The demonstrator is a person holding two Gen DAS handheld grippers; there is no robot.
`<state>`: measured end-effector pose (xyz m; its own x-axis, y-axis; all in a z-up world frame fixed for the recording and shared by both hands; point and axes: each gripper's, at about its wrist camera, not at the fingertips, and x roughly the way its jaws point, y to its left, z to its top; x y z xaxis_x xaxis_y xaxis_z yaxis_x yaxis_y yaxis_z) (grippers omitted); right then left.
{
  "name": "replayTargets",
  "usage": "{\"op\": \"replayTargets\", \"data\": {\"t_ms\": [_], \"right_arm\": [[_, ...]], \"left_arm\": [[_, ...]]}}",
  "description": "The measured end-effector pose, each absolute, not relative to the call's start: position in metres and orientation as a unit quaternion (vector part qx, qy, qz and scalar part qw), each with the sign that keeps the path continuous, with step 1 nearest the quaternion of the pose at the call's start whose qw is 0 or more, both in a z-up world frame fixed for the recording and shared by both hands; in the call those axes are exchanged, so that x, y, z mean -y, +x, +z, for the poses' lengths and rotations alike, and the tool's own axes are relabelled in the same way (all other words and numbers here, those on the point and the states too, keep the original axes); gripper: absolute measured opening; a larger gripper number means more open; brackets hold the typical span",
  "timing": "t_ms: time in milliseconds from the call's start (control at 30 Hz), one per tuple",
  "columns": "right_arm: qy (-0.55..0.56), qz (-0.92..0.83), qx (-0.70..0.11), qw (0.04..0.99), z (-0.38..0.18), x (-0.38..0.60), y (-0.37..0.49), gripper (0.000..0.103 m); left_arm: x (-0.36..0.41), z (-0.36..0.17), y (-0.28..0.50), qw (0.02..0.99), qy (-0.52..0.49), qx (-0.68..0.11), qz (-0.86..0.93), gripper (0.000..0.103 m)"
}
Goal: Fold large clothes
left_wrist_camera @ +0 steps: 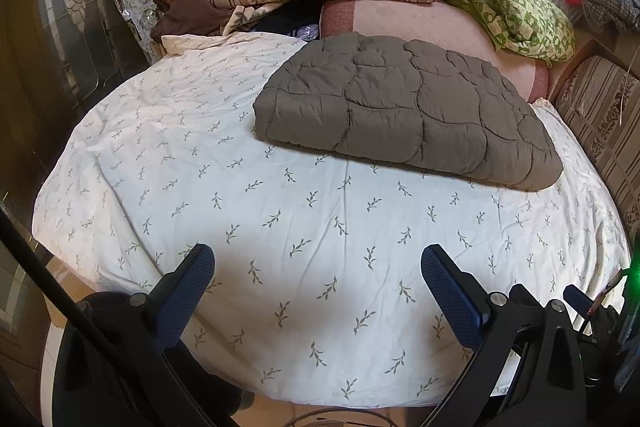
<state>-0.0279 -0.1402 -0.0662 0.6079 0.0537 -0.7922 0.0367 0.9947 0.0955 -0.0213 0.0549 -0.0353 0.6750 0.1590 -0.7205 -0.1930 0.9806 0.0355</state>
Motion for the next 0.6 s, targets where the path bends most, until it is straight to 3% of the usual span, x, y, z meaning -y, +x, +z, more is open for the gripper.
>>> {"op": "replayTargets", "data": {"t_ms": [600], "right_arm": [[0.041, -0.009, -0.440, 0.897, -0.0666, 0.1419, -0.0291, 0.094]], "left_arm": [[-0.0518, -0.0422, -0.0203, 0.910, -0.018, -0.405, 0.088, 0.103]]}}
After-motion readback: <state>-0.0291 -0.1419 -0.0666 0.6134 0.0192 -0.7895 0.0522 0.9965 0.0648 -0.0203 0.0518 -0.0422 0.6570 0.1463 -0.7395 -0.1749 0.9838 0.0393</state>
